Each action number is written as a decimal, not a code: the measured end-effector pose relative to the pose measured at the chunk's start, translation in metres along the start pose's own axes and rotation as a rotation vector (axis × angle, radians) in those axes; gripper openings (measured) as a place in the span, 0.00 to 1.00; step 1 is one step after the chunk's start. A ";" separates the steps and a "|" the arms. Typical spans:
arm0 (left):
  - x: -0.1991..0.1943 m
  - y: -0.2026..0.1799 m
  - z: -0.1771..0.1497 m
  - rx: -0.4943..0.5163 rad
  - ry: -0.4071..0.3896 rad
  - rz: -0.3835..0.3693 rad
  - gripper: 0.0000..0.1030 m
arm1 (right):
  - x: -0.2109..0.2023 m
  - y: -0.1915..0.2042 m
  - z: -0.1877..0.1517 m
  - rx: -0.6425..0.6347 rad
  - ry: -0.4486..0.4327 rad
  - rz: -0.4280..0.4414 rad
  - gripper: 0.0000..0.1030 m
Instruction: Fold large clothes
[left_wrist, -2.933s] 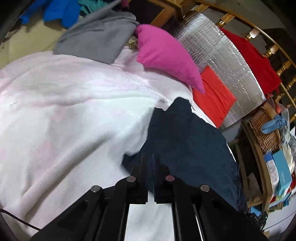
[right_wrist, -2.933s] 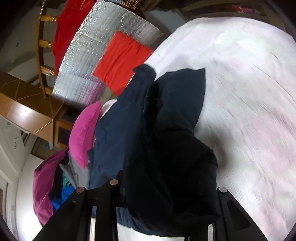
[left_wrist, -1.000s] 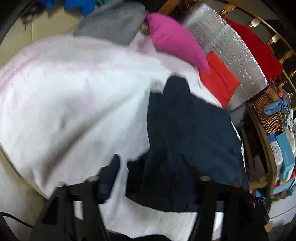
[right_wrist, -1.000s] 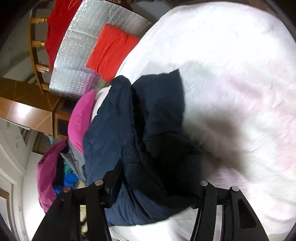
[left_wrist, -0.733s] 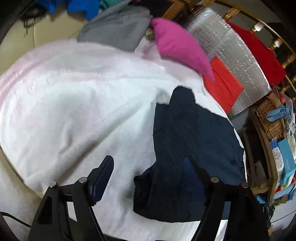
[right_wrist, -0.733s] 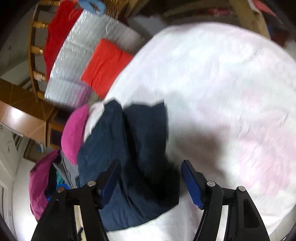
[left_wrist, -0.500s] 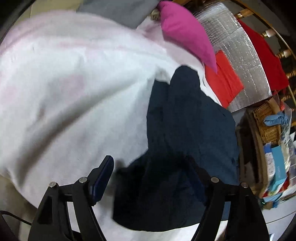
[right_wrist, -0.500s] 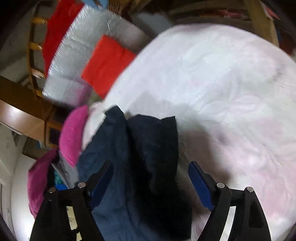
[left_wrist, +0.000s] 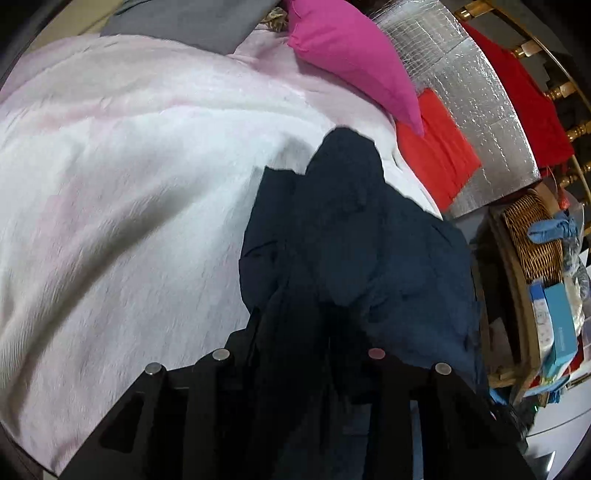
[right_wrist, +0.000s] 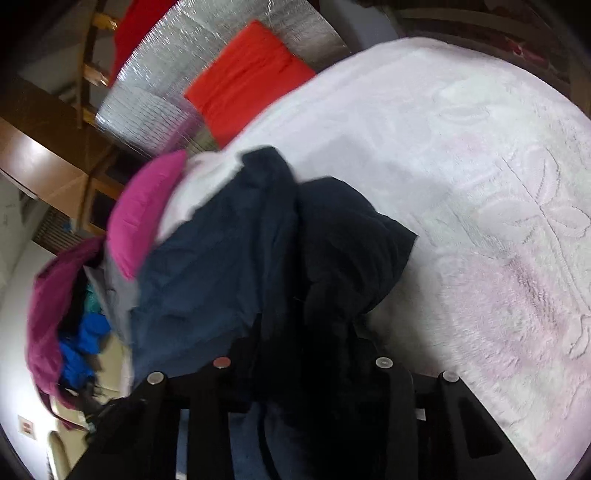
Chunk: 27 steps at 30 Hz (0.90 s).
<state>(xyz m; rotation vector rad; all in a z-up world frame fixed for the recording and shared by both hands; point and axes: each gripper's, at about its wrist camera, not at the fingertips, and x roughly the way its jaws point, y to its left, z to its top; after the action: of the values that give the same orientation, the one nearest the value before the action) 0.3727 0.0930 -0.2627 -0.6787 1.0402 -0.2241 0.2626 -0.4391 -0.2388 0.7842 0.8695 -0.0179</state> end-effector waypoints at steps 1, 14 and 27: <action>0.002 0.000 0.003 0.004 -0.004 0.001 0.34 | -0.004 0.004 0.000 0.002 -0.010 0.017 0.38; -0.053 0.006 -0.023 0.166 -0.066 0.082 0.58 | -0.023 -0.015 -0.025 0.089 -0.062 -0.070 0.67; -0.094 -0.049 -0.076 0.475 -0.238 0.283 0.68 | -0.085 0.045 -0.074 -0.147 -0.157 0.013 0.55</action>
<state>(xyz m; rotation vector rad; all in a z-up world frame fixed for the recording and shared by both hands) 0.2673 0.0685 -0.1893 -0.1201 0.8013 -0.1317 0.1705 -0.3851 -0.1816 0.6418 0.7084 -0.0045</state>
